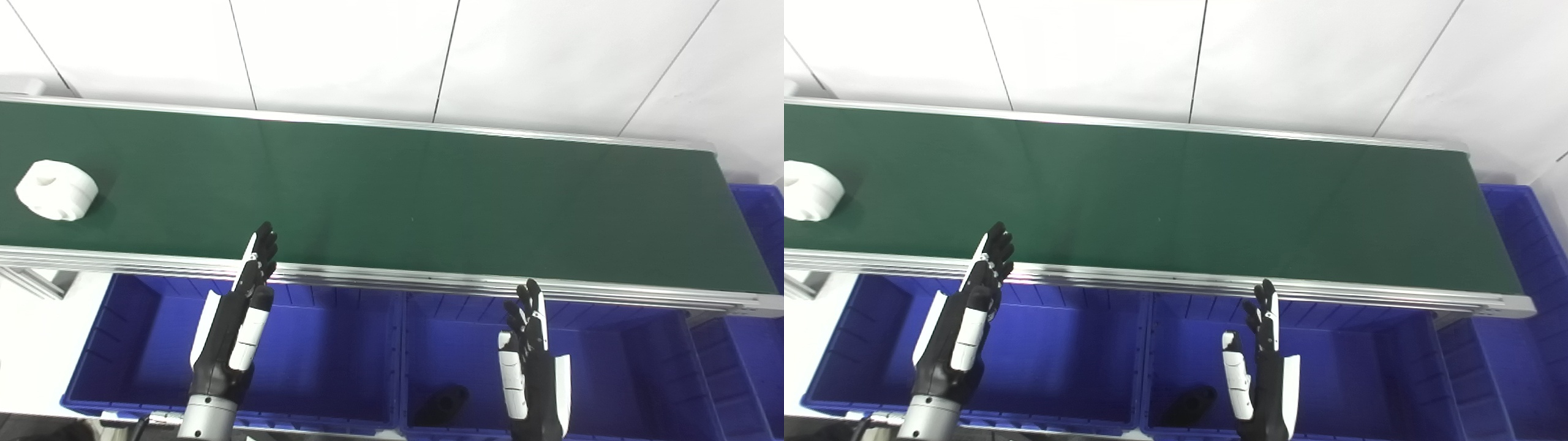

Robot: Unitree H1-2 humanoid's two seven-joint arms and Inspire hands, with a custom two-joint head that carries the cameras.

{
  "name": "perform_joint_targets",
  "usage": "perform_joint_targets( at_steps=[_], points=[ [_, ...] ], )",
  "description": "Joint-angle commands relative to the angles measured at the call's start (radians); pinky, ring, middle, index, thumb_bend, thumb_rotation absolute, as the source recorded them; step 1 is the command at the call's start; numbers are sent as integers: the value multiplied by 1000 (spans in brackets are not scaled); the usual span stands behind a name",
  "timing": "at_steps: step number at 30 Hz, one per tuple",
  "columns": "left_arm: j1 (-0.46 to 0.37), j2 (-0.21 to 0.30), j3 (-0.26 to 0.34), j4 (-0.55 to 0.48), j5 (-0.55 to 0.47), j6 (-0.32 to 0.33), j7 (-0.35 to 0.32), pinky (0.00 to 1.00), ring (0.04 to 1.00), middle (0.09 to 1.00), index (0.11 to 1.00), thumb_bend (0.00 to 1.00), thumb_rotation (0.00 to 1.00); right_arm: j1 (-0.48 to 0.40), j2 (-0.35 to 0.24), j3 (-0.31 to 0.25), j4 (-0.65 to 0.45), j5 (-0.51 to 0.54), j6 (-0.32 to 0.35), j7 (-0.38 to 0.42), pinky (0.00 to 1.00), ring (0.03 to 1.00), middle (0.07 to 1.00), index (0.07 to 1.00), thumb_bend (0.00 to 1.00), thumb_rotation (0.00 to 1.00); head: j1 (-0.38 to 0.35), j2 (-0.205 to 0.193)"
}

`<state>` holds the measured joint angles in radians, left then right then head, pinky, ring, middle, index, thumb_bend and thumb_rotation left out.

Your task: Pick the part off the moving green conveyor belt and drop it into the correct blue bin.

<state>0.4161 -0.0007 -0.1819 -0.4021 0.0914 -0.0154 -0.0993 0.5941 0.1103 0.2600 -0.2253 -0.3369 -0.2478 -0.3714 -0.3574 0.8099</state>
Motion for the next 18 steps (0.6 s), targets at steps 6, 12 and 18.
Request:
perform_joint_targets(
  at_steps=[6, 12, 18],
  points=[
    [6, 2, -9, -22, 24, -15, 8, 1000, 996, 1000, 1000, 693, 1000, -3, 86, 52, -7, -10, -49, -3, 890, 902, 960, 998, 661, 1000, 7, -1],
    [23, -4, -15, -17, 31, -15, 10, 1000, 1000, 1000, 1000, 671, 1000, -7, 75, 51, -5, 7, -54, 8, 885, 902, 953, 992, 663, 1000, 17, -3],
    [83, -23, 8, -12, -118, 0, 1, 1000, 1000, 1000, 1000, 560, 971, -8, 59, 54, -1, 19, -60, 22, 888, 906, 951, 968, 638, 1000, 24, -7]
  ],
)
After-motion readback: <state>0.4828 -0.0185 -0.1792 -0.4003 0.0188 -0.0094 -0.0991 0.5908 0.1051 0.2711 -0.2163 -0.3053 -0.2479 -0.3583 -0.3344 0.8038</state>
